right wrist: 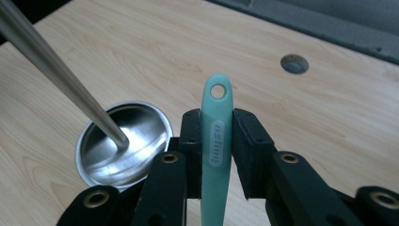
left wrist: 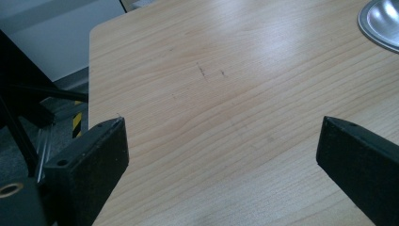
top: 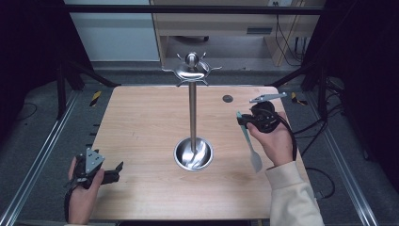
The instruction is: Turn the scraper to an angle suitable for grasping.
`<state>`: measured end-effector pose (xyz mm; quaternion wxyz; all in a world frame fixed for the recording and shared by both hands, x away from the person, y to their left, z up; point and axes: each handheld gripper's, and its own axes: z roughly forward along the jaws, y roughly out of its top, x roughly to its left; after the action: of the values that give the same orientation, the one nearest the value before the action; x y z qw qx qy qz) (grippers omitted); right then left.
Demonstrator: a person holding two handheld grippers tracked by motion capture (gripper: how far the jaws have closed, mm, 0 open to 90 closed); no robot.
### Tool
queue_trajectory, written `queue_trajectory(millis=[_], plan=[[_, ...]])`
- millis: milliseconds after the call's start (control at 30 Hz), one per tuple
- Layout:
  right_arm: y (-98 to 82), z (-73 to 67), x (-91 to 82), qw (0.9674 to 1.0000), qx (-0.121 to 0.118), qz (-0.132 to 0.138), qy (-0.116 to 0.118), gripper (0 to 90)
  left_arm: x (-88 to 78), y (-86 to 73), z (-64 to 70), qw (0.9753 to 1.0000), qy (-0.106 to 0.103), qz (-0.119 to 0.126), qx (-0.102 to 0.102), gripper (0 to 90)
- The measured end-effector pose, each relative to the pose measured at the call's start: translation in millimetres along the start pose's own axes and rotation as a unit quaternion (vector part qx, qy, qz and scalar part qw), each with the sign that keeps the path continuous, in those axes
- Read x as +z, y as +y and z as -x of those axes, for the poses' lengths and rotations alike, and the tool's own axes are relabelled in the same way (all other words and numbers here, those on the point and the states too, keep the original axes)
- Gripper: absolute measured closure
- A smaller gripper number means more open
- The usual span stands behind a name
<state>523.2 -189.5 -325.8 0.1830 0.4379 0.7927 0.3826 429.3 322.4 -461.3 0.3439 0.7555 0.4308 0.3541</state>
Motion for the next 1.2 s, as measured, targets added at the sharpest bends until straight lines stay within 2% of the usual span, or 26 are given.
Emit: queue_trajectory(millis=[233,333,467,600,867,1200], plan=[[20.0,-11.9,-16.2,0.999,-0.007,0.045,0.007,74.6,-1.2,-0.6,-1.7,1.0,0.0,0.004,-0.007,2.5],[30.6,-16.2,-21.7,0.9973,-0.008,0.071,0.015,74.5,-0.8,-0.5,-0.9,1.0,-0.002,0.003,-0.006,2.5],[39.3,-21.4,-27.7,0.9959,-0.013,0.089,0.008,74.6,-0.6,-0.1,-1.5,1.0,-0.001,0.004,-0.006,2.5],[37.5,-23.5,-42.7,0.9938,-0.012,0.11,0.009,74.6,-1.0,0.4,-2.8,1.0,0.0,0.005,-0.007,2.5],[33.6,-28.5,-75.6,0.9861,-0.023,0.164,0.015,74.6,-1.1,1.0,-2.7,0.9999,-0.002,0.008,-0.007,2.5],[33.7,-35.1,-86.2,0.9808,-0.029,0.19,0.03,74.5,-1.7,0.7,-4.5,0.9999,0.001,0.008,-0.008,2.5]])
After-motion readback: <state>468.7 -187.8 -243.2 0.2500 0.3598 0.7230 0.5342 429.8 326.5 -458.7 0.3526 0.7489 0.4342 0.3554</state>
